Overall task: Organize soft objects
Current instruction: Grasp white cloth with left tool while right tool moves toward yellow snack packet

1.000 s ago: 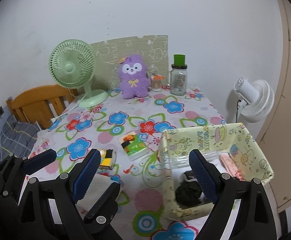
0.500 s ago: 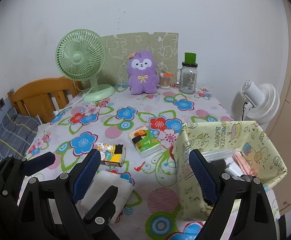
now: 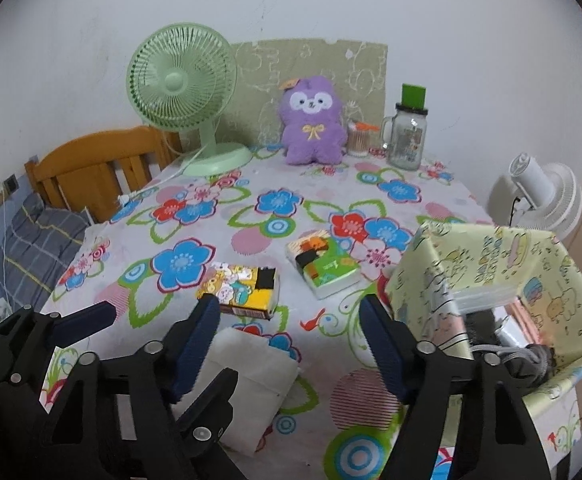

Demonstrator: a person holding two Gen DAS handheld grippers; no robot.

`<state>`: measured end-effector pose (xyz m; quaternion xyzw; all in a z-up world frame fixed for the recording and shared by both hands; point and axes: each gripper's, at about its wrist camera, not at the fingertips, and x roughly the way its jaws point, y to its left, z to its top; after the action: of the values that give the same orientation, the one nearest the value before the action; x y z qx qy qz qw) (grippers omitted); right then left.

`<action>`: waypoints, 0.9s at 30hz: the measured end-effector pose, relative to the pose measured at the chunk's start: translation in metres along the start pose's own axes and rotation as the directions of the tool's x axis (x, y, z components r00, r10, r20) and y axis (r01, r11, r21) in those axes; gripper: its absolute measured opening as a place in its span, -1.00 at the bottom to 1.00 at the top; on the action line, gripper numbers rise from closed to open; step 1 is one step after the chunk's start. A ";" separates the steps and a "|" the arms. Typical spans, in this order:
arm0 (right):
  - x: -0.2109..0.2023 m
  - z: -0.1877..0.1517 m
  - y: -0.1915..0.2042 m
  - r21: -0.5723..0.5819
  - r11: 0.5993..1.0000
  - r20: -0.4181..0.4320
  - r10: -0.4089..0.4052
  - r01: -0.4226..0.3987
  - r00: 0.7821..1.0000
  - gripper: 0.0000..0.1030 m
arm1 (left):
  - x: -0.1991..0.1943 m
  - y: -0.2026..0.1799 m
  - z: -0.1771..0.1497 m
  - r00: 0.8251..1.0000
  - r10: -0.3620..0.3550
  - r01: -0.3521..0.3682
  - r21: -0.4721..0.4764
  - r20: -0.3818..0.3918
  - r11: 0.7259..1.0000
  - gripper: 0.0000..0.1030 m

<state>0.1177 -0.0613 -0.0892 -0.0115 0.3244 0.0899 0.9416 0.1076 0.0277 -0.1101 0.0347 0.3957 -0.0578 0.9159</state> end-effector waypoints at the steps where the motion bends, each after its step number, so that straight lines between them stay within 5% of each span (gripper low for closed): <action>1: 0.002 -0.001 0.000 0.001 1.000 -0.007 0.002 -0.002 1.000 0.39 | 0.003 0.000 -0.001 1.000 -0.005 0.005 -0.003 -0.007 1.000 0.89; 20: 0.052 -0.021 -0.014 0.013 0.999 -0.143 -0.038 0.040 0.989 0.18 | 0.053 -0.009 -0.012 0.987 -0.074 0.069 -0.039 -0.140 0.997 0.88; 25: 0.059 -0.024 -0.017 0.019 0.999 -0.166 -0.029 0.032 0.986 0.17 | 0.059 -0.009 -0.016 0.981 -0.103 0.094 -0.065 -0.164 0.993 0.67; 27: 0.062 -0.025 -0.018 0.023 0.999 -0.171 -0.020 0.025 0.985 0.17 | 0.058 -0.010 -0.016 0.983 -0.102 0.094 -0.060 -0.150 0.994 0.31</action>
<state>0.1531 -0.0706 -0.1476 -0.0109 0.4048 0.0739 0.9113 0.1336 0.0148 -0.1636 -0.0048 0.4673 -0.0896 0.8796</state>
